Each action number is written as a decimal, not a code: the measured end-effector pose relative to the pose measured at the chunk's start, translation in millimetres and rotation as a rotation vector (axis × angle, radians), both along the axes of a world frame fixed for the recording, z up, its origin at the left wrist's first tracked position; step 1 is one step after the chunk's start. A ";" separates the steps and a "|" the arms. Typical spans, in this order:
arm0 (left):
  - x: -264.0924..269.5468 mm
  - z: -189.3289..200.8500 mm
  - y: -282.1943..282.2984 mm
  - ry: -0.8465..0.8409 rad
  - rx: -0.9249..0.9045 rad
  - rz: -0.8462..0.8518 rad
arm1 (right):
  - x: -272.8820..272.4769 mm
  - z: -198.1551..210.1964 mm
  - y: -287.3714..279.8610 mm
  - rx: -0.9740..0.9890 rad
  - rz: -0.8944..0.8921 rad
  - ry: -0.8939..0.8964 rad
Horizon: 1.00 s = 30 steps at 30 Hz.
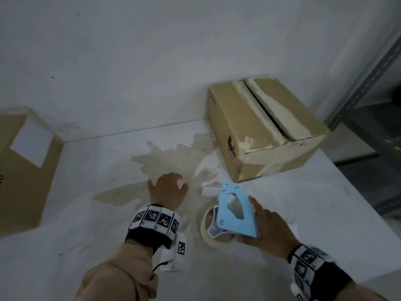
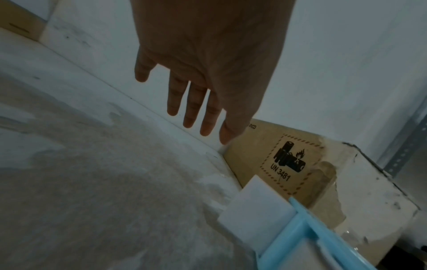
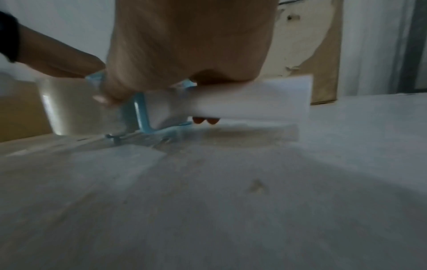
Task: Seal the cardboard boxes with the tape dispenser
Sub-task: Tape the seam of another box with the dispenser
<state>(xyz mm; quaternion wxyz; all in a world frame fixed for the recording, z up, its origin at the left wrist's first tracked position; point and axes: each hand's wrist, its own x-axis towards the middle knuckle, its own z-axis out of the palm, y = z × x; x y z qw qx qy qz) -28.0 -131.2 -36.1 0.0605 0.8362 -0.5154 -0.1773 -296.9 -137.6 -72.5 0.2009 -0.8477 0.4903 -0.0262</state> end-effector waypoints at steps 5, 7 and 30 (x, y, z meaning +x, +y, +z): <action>-2.2 13.3 -16.9 -0.002 -0.075 0.084 | -17.1 27.2 -2.8 -0.135 0.133 -0.178; 1.4 21.2 -25.2 -0.014 -0.091 0.100 | -24.4 49.9 -8.6 -0.218 0.172 -0.165; -98.7 52.5 -167.9 0.147 -0.247 -0.197 | -52.0 123.4 -166.6 -0.180 -0.427 -1.352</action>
